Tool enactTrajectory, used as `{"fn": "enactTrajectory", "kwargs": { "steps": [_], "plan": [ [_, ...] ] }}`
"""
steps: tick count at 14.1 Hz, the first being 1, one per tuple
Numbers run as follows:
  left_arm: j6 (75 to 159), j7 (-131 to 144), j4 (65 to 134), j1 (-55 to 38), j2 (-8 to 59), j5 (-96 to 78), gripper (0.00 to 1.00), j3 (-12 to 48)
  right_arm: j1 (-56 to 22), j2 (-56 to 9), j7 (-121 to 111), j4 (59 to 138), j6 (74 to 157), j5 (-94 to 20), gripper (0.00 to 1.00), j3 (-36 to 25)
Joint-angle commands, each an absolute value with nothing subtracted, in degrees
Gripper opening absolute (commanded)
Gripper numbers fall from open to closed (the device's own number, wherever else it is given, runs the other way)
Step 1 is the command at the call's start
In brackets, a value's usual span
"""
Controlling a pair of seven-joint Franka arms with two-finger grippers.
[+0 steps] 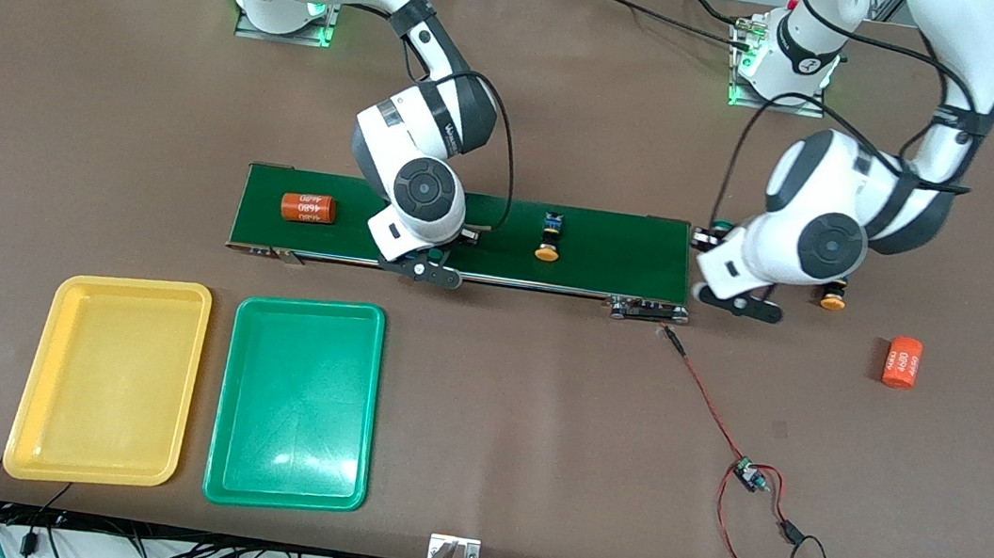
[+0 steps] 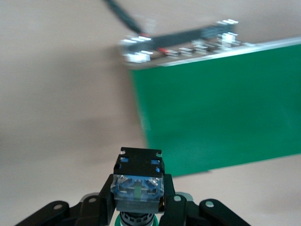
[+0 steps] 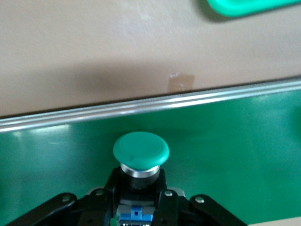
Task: Sort buttons by color to trays
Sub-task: 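Place the green button in the green tray with the right gripper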
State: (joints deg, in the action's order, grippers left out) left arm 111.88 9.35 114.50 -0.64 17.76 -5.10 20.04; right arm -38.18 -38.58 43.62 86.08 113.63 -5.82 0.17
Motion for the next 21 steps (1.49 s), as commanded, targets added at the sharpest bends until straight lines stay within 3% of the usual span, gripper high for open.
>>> {"fn": "enactTrajectory", "kwargs": {
  "steps": [1, 6, 7, 8, 11, 17, 21],
  "plan": [
    [114.77, 11.77, 112.85, -1.75, 20.21, -7.21, 0.18, 21.35, -35.96, -37.62, 42.1, 82.11, 112.59, -6.15, 0.0, 0.09],
    [122.17, 15.11, 113.47, -3.78, 25.31, -7.29, 0.22, 21.53, -29.28, -38.23, 37.3, 77.26, 112.58, -3.97, 0.0, -0.52],
    [122.08, 15.29, 113.47, -3.78, 25.14, -7.29, 0.48, 21.53, -28.05, -38.58, 34.48, 77.17, 113.81, -3.52, 0.0, -0.96],
    [121.65, 14.77, 113.47, -3.78, 24.79, -7.29, 0.99, 21.53, -27.17, -39.63, 33.93, 77.08, 115.3, -3.25, 0.0, -1.14],
    [121.2, 14.85, 113.47, -3.61, 22.07, -7.29, 1.0, 21.53, -24.09, -41.74, 28.15, 76.99, 117.77, -0.27, 0.0, -2.11],
    [111.55, 14.85, 112.59, 1.39, 13.28, -7.03, 1.0, 20.92, -17.93, -48.77, 13.3, 76.73, 124.97, -0.18, 0.0, -2.2],
    [109.16, 14.42, 112.76, 3.43, 12.48, -5.98, 1.0, 14.34, -16.53, -52.91, 6.26, 76.73, 130.15, -0.26, 0.0, -2.2]
  ]
}}
